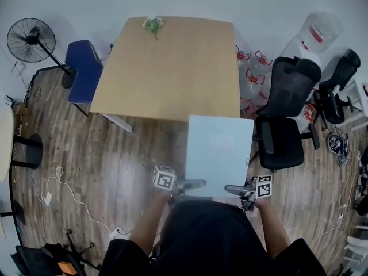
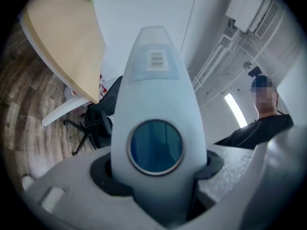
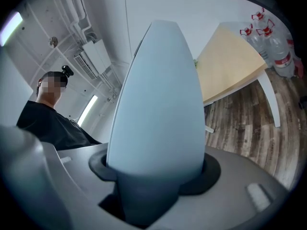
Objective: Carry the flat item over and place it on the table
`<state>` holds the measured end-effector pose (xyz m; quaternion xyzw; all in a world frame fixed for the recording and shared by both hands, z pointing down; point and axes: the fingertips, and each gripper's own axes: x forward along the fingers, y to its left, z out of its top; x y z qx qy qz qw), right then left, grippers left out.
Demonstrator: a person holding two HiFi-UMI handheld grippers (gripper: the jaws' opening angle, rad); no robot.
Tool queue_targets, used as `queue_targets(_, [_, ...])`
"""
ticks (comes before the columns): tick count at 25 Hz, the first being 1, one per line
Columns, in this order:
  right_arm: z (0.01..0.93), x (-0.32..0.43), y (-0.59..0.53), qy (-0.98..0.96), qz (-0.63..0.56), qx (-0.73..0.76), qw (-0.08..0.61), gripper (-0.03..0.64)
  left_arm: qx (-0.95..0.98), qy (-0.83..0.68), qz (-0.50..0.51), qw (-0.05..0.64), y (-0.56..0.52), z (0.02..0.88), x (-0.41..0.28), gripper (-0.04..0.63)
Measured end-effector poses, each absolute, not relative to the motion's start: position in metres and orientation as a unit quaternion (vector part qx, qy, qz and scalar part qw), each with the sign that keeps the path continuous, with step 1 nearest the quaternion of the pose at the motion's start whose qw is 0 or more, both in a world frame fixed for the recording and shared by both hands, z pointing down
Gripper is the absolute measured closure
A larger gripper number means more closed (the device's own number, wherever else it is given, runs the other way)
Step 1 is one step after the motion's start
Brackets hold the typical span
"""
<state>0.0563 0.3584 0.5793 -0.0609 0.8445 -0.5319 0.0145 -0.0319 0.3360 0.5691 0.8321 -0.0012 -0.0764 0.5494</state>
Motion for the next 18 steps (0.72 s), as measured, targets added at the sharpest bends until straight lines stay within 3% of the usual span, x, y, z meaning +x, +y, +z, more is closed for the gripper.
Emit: queue_targets(18, [0.591,0.022,0.253,0.833,-0.547,-0.084,0.024,0.321,0.828,-0.026,-0.07,0.555,0.222,0.586,-0.069,0.268])
